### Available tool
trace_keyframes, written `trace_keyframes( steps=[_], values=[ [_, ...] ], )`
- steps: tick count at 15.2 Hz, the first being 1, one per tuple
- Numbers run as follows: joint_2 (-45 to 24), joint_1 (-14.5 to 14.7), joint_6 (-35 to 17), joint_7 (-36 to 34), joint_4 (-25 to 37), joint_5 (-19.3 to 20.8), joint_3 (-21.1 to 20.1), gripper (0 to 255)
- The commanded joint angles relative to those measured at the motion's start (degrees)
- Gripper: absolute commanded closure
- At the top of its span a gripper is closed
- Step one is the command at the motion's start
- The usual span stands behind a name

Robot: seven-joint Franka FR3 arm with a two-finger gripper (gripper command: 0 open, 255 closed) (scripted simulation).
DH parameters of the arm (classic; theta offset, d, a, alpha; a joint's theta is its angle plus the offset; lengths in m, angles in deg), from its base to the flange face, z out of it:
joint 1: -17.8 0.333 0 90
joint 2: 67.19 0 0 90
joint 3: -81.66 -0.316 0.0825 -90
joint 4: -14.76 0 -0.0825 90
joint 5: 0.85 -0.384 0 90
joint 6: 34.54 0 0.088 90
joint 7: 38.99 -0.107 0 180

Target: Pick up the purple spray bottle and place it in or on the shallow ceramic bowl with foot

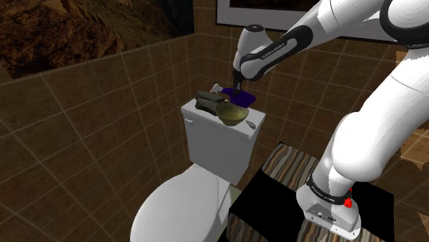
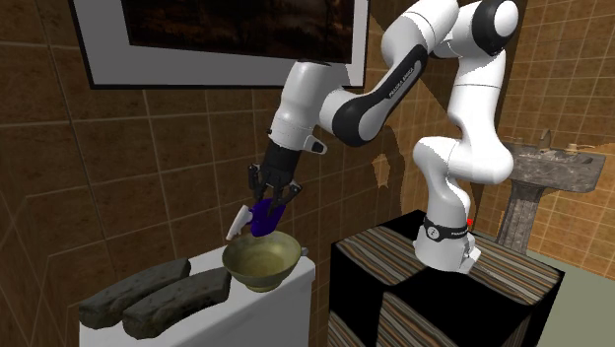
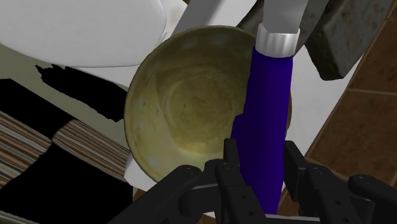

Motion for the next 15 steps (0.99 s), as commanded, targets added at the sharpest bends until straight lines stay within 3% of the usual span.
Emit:
trace_keyframes(
  steps=[1,2,3,8,12,15],
  values=[
    [-0.01,0.0,-0.02,0.0,-0.01,0.0,0.0,255],
    [-0.01,0.0,-0.02,0.0,-0.01,0.0,0.0,255],
    [-0.01,0.0,-0.02,0.0,-0.01,0.0,0.0,0],
    [-0.01,0.0,-0.02,0.0,-0.01,0.0,0.0,0],
    [6.69,0.08,7.61,-0.75,0.81,0.93,-1.48,0],
    [6.69,0.06,7.6,-0.74,0.8,0.92,-1.5,0]
  ],
)
